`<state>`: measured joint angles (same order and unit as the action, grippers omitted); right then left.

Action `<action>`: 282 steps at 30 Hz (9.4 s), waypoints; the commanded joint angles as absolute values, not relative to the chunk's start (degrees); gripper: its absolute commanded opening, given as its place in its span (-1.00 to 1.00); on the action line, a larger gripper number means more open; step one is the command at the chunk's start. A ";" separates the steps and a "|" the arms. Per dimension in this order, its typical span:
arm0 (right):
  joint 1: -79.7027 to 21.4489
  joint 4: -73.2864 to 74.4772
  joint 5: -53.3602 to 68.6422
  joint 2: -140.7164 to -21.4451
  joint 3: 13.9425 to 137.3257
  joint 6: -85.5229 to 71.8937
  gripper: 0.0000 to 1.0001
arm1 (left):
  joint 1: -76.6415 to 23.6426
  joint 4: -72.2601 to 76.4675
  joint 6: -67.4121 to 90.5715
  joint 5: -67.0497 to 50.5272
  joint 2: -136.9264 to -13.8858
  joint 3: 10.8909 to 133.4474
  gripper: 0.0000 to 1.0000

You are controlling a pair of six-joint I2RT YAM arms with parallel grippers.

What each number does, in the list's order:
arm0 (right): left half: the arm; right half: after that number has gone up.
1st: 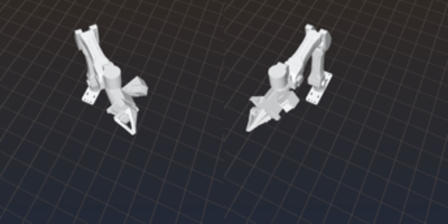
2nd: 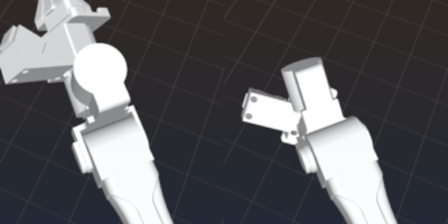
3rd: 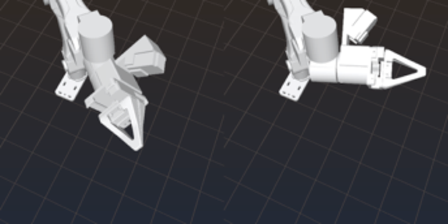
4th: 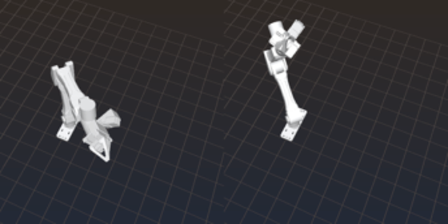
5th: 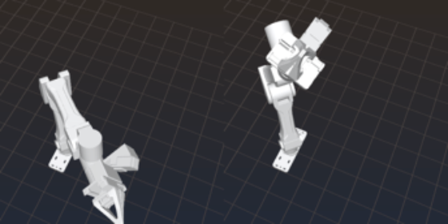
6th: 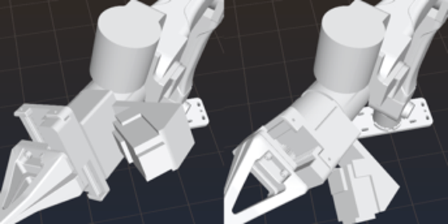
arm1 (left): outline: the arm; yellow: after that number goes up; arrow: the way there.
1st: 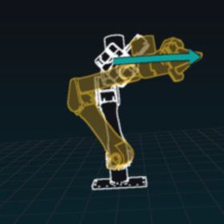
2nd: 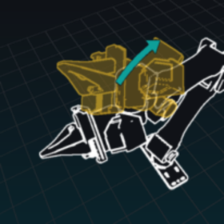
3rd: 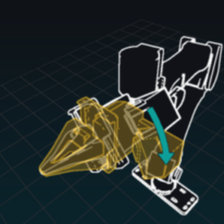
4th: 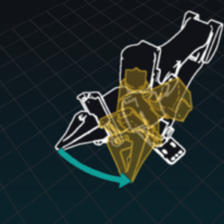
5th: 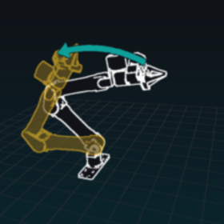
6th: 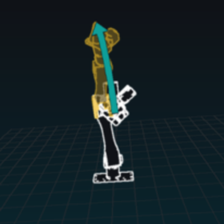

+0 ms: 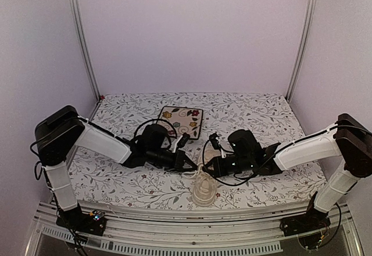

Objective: Tie the shoes

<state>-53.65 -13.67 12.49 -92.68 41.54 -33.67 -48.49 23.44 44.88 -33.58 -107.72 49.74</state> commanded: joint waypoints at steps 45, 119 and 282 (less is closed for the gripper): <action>-57.91 -35.77 3.43 -98.58 35.70 -39.10 -0.96 | -52.77 16.91 44.05 -20.75 -97.78 49.22 -0.60; -57.92 -34.80 2.90 -99.63 36.29 -39.55 -0.96 | -46.42 25.76 43.04 -36.34 -109.14 51.90 -0.14; -49.09 -8.40 -9.88 -79.22 27.76 -45.29 -0.96 | -43.18 26.13 54.19 -15.60 -98.04 33.77 -1.00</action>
